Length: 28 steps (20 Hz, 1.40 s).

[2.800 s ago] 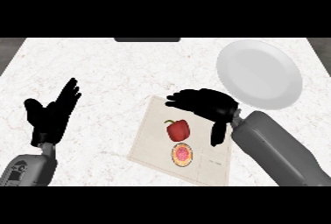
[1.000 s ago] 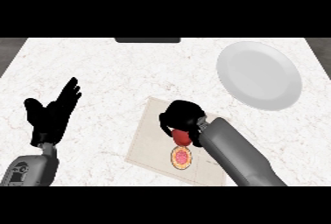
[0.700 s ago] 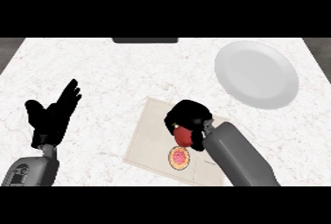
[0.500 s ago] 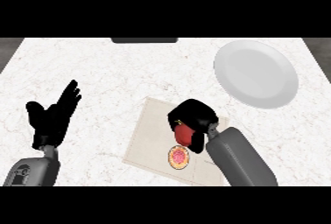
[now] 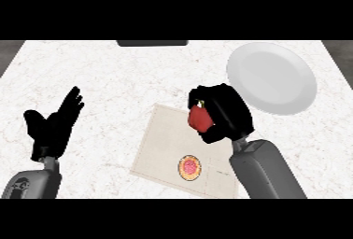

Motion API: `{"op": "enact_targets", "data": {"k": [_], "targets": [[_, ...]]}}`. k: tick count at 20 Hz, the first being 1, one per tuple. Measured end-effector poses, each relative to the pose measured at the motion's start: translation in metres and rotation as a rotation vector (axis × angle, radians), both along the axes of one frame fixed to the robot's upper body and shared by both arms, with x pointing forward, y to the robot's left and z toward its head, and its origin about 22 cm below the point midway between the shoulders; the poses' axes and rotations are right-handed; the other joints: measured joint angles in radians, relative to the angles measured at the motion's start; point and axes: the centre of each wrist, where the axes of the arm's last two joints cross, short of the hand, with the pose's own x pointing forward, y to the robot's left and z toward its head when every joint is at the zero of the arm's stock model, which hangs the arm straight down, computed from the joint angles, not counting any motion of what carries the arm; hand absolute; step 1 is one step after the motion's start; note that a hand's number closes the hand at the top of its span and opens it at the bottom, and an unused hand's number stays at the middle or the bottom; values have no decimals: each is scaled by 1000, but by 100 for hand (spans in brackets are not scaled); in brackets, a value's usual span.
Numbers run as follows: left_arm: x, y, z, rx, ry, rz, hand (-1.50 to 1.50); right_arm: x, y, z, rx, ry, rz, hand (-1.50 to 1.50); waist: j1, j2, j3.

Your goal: Pick the bell pepper from the placemat and place it in the plate

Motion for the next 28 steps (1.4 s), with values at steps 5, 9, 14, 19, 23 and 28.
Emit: {"op": "enact_targets", "data": {"k": [5, 9, 14, 19, 23, 28], "targets": [[4, -1, 1, -5, -6, -11, 0, 2, -23, 24, 94, -122, -188, 150, 10, 5, 0], [10, -1, 0, -1, -7, -15, 0, 11, -49, 38, 177, -123, -287, 150, 15, 7, 0], [8, -1, 1, -5, -11, -26, 0, 34, -95, 39, 248, -96, -381, 150, 24, 9, 0], [8, -5, 2, -2, -16, -29, 0, 61, -142, 30, 255, -87, -461, 150, 30, 11, 0], [9, -10, -2, -4, -11, -35, 0, 81, -174, 22, 221, -76, -492, 150, 34, 13, 1], [10, -15, 3, 0, -17, -39, 0, 95, -207, 8, 122, 23, -504, 150, 45, 16, 1]]}}
